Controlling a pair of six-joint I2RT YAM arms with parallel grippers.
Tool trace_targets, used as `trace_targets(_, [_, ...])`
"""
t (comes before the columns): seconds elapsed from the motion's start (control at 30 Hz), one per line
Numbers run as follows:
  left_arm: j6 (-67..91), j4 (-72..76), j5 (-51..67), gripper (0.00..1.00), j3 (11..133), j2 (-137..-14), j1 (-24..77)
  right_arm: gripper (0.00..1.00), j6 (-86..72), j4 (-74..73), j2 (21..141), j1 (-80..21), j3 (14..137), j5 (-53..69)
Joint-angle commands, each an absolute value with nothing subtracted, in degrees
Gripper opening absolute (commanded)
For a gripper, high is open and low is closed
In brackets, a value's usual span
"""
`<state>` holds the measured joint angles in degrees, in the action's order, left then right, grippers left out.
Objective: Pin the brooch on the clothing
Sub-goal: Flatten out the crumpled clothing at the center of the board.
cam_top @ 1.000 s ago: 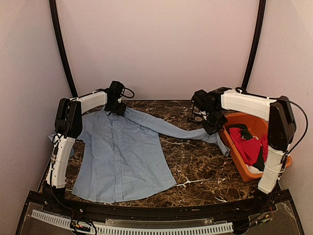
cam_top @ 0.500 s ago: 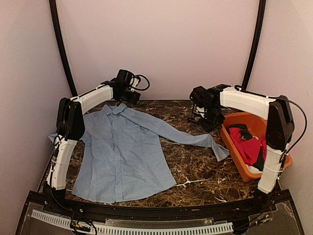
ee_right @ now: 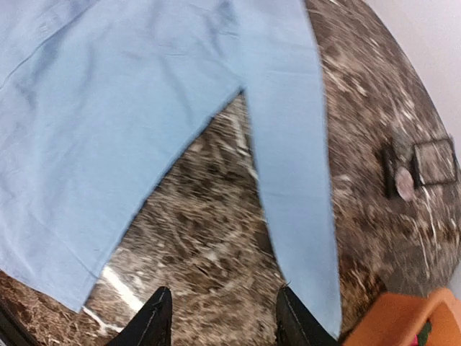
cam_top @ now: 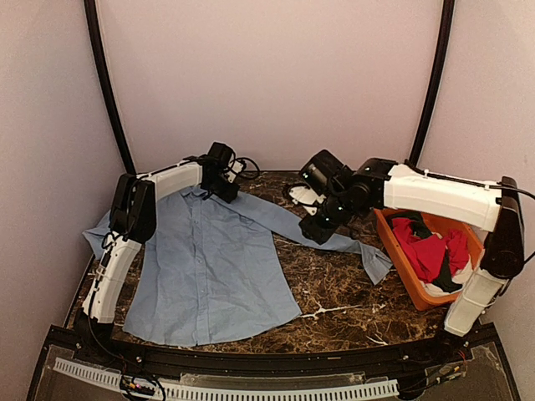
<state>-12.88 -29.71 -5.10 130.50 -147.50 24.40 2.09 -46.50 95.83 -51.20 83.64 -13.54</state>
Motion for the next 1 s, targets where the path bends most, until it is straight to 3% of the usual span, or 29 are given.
trace_targets(0.0, [-13.3,-31.9,-4.5,0.41,132.4,-147.4,24.6,0.45,9.5,-32.0,100.1,-56.5,80.8,-6.0])
trace_targets(0.4, [-9.6,-27.5,-7.0,0.43,132.3,-149.4,24.6,0.37,14.4,-30.1,123.7,-61.2,92.1,-2.3])
trace_targets(0.97, [-2.7,-17.2,-21.6,0.44,136.7,-154.2,24.5,0.28,20.1,-40.3,125.3,-67.1,89.7,10.0])
